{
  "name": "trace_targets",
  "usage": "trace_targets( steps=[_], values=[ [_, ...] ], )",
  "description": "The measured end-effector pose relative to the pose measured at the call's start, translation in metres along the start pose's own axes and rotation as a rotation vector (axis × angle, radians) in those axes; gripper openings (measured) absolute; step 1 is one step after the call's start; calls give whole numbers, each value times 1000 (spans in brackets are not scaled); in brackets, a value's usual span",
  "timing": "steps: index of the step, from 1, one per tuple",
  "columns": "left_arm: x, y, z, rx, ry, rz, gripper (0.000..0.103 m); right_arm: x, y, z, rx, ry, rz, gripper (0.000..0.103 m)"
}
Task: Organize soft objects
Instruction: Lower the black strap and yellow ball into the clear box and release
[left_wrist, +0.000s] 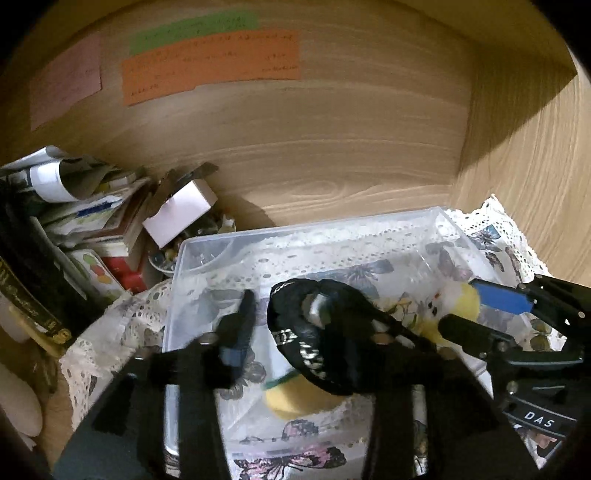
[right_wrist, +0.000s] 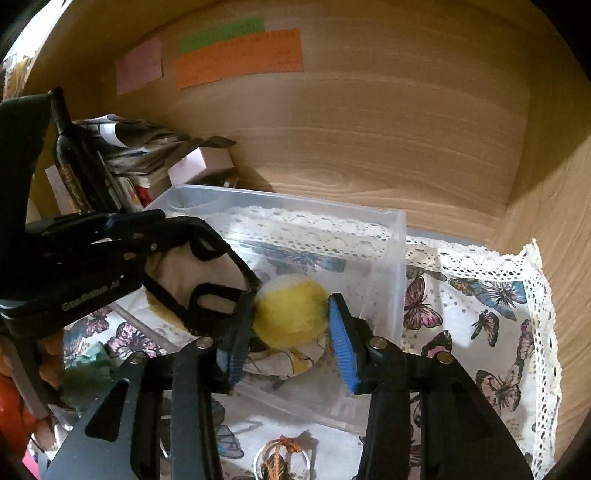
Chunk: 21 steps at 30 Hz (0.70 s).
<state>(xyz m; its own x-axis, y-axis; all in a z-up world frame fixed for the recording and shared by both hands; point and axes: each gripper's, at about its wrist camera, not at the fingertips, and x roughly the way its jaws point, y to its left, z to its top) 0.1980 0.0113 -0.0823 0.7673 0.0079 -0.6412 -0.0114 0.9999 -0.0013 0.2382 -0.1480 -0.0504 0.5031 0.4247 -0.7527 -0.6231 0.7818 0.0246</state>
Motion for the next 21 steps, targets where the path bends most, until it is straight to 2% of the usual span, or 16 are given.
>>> trace_targets(
  steps=[3,6,8,14,16,21],
  values=[
    [-6,3,-1,-20,3,-20,57,-1,0,-1,-8,3,-3,54],
    [-18,3,0,-23,-9,-37,61,-6,2,0,-15,-23,-14,55],
    [-28,4,1,-26,-24,-44,68,-11,2,1,-22,-40,-22,56],
    [-77,9,1,-33,-121,-42,91,-40,6,6,-40,-122,-31,69],
    [-90,10,-1,-25,-149,-23,102,-52,10,6,-51,-155,-31,74],
    [-119,13,-18,3,-178,23,103,-76,19,0,-72,-192,-6,76]
  ],
)
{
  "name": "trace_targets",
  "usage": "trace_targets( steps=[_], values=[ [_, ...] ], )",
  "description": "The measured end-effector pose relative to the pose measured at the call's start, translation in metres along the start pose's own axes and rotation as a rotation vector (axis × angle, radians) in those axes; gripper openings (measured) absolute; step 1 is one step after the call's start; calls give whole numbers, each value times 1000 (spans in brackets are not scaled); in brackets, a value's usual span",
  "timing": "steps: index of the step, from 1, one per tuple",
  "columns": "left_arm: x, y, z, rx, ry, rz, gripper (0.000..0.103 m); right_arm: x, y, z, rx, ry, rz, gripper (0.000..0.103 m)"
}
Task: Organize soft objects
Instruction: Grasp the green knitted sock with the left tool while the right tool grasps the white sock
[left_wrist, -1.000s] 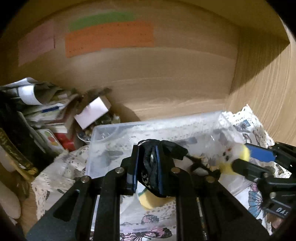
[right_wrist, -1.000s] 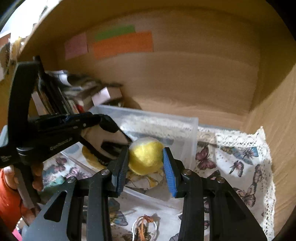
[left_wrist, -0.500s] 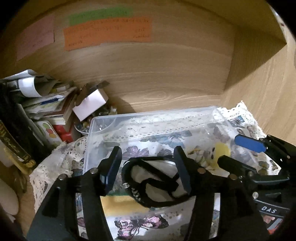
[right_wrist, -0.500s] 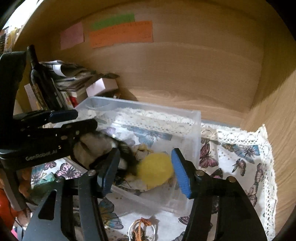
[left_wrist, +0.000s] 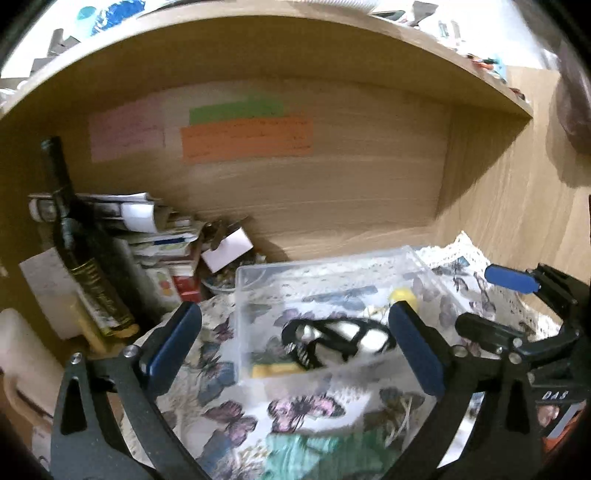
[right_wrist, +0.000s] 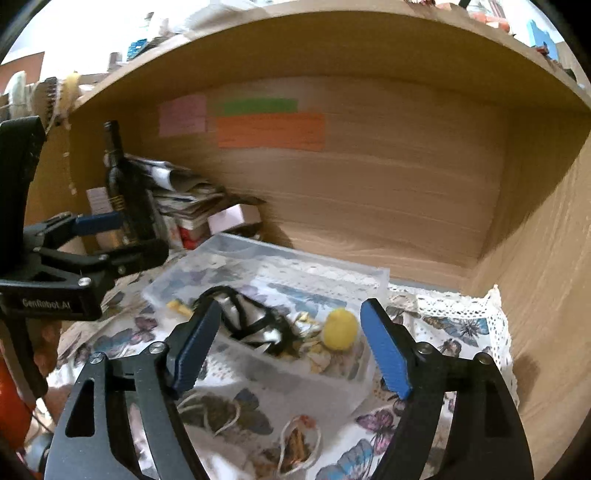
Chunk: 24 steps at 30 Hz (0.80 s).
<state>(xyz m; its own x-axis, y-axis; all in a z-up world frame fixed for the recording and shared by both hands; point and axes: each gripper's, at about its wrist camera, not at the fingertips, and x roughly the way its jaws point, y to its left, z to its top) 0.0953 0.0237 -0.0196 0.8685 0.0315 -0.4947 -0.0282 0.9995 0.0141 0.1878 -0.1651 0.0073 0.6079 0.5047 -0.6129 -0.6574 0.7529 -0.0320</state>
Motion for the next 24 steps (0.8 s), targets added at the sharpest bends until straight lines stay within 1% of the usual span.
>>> trace_targets(
  steps=[3,6,9,11,15,18,20,23,24],
  values=[
    [-8,2,-14,8,21,17,103,-8,7,-7,-8,-1,14,76],
    [-10,5,-30,-1,61,12,103,-13,12,-19,2,9,36,76],
    [-7,9,-48,-15,116,2,103,-15,16,-31,27,39,70,76],
    [-3,11,-60,-23,154,-3,103,-14,20,-42,52,75,103,76],
    [17,15,-86,-35,290,-23,103,-13,29,-60,89,121,153,76],
    [29,18,-103,-53,363,-20,103,-6,36,-72,101,170,177,76],
    [32,20,-110,-77,382,-31,103,1,41,-80,96,205,185,76],
    [33,23,-115,-108,384,-53,103,9,43,-90,99,248,183,76],
    [32,23,-117,-114,378,-60,98,10,42,-94,105,259,186,76]
  ],
)
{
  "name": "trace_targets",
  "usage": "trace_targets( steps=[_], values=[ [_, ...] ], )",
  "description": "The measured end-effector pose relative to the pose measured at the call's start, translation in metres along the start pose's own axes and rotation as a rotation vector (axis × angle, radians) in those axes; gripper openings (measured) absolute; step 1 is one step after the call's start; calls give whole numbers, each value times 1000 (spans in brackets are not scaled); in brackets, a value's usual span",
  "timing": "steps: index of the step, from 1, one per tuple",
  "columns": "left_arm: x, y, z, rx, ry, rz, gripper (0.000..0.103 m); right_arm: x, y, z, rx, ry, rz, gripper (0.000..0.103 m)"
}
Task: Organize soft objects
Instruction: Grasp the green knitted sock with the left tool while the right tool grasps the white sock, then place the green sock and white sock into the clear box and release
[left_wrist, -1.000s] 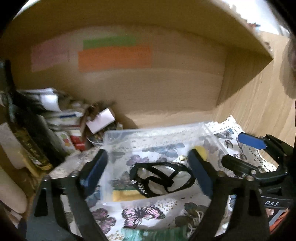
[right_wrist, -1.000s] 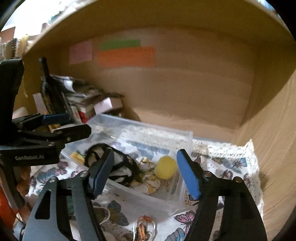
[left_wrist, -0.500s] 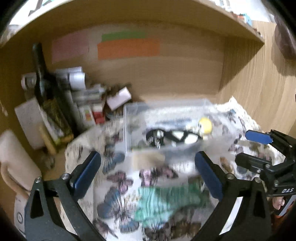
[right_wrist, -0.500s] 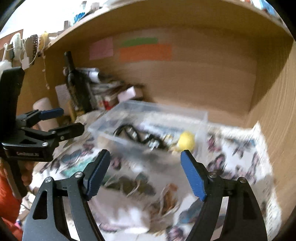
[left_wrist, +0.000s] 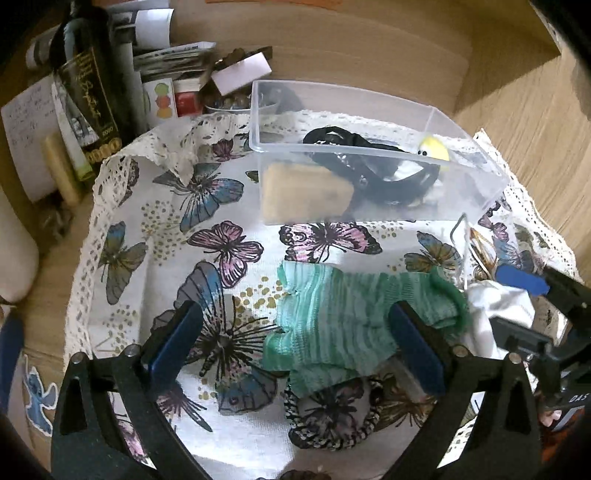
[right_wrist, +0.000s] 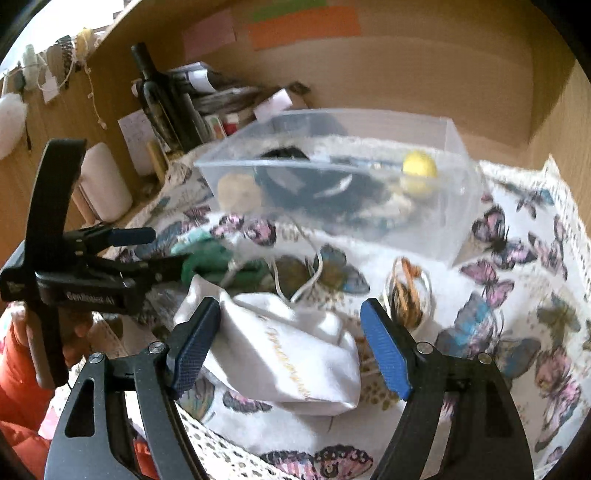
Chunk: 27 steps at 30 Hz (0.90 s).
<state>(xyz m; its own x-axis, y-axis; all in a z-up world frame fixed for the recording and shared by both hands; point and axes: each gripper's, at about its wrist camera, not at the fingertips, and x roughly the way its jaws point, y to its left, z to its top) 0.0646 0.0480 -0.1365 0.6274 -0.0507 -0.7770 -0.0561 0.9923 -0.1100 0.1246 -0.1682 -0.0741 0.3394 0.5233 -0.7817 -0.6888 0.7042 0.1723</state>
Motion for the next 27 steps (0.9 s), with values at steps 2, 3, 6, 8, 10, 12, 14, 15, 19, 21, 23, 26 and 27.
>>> trace_targets(
  steps=[2,3,6,8,10,12,14,15,19,21,23,26,27],
  values=[
    [3,-2,-2,5,13,-26,79,2,-4,-5,12,18,9,74],
    [6,-3,-3,11,33,-48,66,2,-5,-8,18,25,15,69],
    [7,-6,-5,23,31,-67,51,-2,-8,-14,18,36,16,55],
    [5,-9,-5,31,32,-81,44,-4,-10,-18,19,43,18,46],
    [1,-12,-5,35,22,-72,34,-8,-12,-20,25,40,15,37],
    [-6,-14,-5,46,0,-49,33,-12,-15,-21,33,34,5,31],
    [-12,-14,-1,53,-27,-27,32,-17,-20,-22,44,21,-16,30],
    [-18,-14,0,54,-41,-21,32,-20,-22,-22,49,9,-34,30],
    [-39,-9,10,49,-105,-2,32,-32,-32,-17,69,-37,-76,30],
    [-47,-7,17,49,-139,3,32,-40,-37,-11,79,-70,-87,30],
    [-56,-6,25,48,-179,9,32,-50,-41,-4,80,-110,-102,30],
    [-69,-8,38,48,-238,17,32,-62,-43,8,74,-168,-117,30],
    [-73,-8,44,46,-262,19,32,-66,-43,13,70,-187,-118,30]
  ],
)
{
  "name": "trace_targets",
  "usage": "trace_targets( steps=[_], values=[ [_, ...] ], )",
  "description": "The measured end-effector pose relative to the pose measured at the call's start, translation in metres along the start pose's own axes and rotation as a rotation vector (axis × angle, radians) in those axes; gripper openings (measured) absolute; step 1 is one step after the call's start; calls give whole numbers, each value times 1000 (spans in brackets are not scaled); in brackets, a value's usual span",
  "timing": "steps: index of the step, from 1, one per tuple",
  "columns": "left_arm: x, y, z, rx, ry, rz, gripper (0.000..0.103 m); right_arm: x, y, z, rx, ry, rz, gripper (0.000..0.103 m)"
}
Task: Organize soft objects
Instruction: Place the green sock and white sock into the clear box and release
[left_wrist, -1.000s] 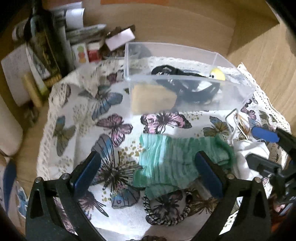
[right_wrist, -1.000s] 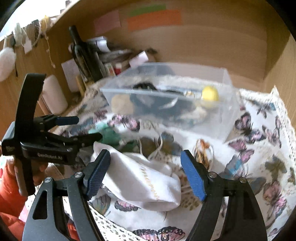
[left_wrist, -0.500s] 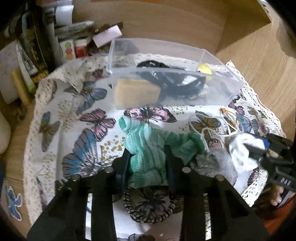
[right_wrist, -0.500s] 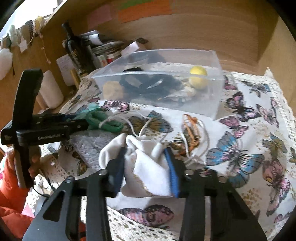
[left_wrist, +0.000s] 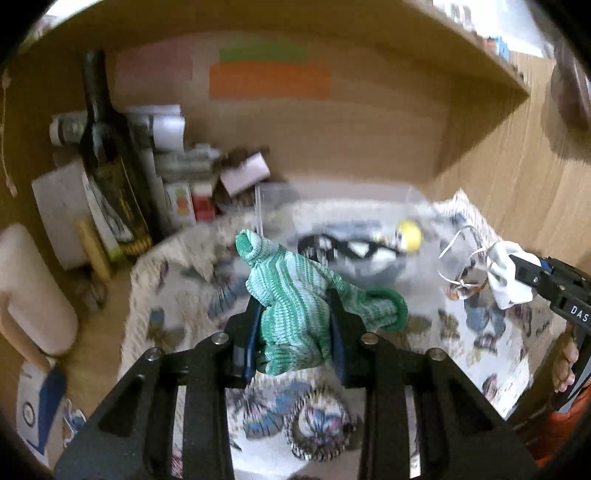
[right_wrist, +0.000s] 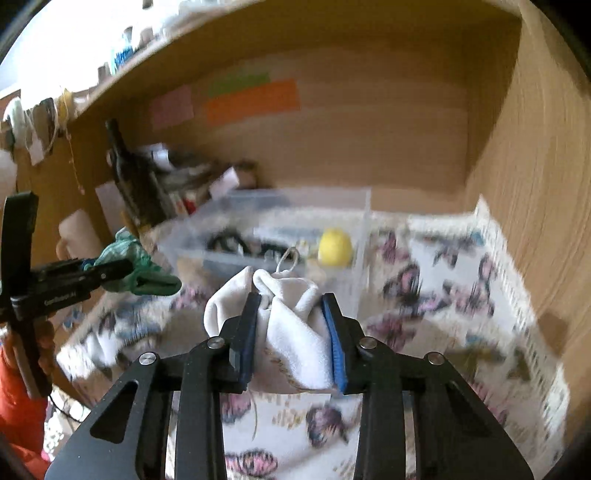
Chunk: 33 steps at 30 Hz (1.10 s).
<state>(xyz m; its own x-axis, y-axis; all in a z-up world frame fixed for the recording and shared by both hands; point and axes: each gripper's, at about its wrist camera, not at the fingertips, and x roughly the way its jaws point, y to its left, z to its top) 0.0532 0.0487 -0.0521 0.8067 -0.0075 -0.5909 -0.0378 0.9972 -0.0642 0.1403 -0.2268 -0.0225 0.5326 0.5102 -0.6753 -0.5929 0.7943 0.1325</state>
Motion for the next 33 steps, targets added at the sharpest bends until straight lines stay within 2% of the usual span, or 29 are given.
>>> trace_targets(
  steps=[8,13,17,22,33],
  values=[
    [0,2,36,-14,-103,-11,32,-14,11,47,-53,-166,4,30],
    [14,-3,53,20,-113,1,32,-7,18,73,-89,-220,13,30],
    [36,-3,61,18,-76,-5,32,7,28,90,-136,-230,11,30],
    [66,-4,60,35,-16,-10,32,35,34,101,-167,-193,-3,30],
    [125,-14,46,77,124,-29,32,109,22,81,-165,20,-34,30]
  ],
)
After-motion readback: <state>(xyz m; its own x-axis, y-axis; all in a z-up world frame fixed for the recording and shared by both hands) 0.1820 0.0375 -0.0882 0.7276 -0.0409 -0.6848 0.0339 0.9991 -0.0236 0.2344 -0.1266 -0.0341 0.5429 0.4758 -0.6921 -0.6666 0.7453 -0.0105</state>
